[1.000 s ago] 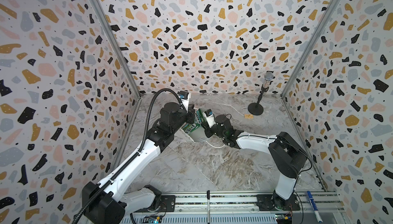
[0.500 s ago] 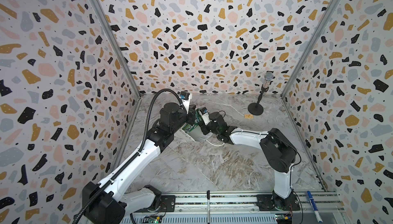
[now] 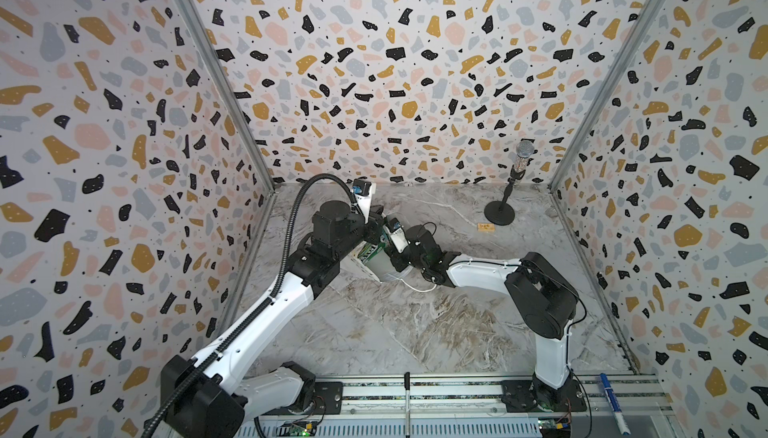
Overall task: Take the snacks out of the paper bag
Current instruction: 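Close the right gripper on the teal Mint Blossom packet inside the bag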
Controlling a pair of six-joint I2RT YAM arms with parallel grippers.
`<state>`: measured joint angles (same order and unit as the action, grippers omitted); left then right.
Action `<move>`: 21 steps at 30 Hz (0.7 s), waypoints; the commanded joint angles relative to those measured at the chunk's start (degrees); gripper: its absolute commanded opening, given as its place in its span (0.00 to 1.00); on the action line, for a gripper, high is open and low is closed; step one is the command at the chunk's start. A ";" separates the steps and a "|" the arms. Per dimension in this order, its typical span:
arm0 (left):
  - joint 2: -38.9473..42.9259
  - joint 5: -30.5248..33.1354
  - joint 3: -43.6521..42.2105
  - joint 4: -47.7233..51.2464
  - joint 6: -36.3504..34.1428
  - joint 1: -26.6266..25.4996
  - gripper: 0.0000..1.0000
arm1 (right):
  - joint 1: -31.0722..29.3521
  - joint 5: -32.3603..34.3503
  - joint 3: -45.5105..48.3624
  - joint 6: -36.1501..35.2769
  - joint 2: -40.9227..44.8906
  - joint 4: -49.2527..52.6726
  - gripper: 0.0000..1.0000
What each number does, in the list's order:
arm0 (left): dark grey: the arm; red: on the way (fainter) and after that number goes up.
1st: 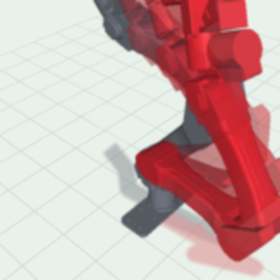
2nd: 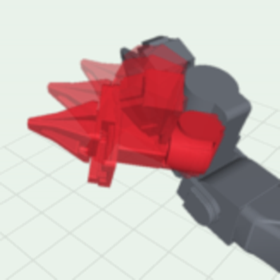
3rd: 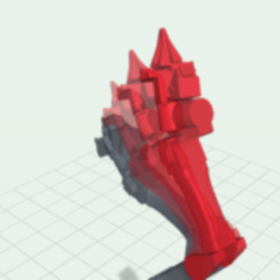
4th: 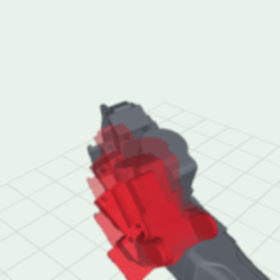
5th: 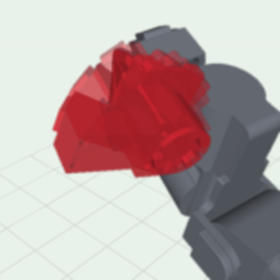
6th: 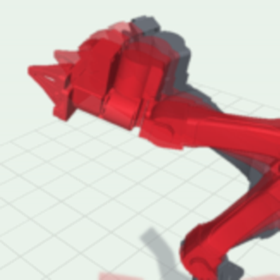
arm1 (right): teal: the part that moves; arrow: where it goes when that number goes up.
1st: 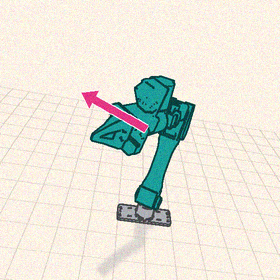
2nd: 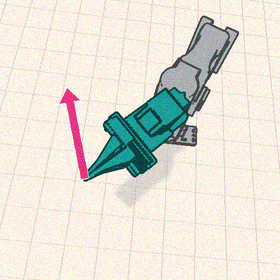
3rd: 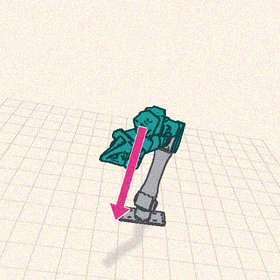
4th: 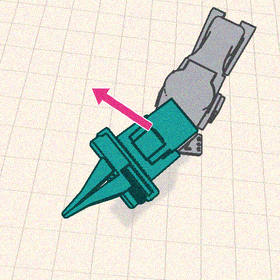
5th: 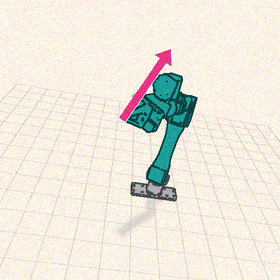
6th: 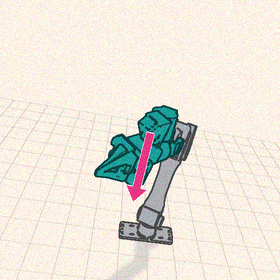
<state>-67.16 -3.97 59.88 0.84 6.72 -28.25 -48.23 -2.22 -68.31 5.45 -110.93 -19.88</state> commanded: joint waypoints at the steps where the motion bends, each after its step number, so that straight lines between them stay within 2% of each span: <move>1: 1.98 0.06 0.07 -3.97 0.46 0.12 0.00 | -0.46 -6.57 1.53 -0.40 4.53 -2.44 0.39; 5: 1.85 0.12 0.17 -3.93 0.63 0.12 0.00 | -0.64 -10.01 1.97 -0.16 5.11 -2.69 0.48; 11: 1.98 -0.83 0.08 -4.14 0.23 0.12 0.00 | -0.63 -10.77 0.61 0.87 4.34 -3.26 0.52; 18: 2.07 -3.49 0.08 -4.44 0.03 0.12 0.00 | -0.51 2.34 -4.40 2.15 0.93 -0.88 0.49; 21: 2.15 -4.69 0.14 -4.59 -0.07 0.10 0.00 | 0.06 4.26 -6.70 1.99 -1.16 0.46 0.45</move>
<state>-67.16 -6.33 59.88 0.80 6.85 -28.25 -48.66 -2.68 -71.88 6.85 -110.50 -20.99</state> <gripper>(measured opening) 0.047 0.462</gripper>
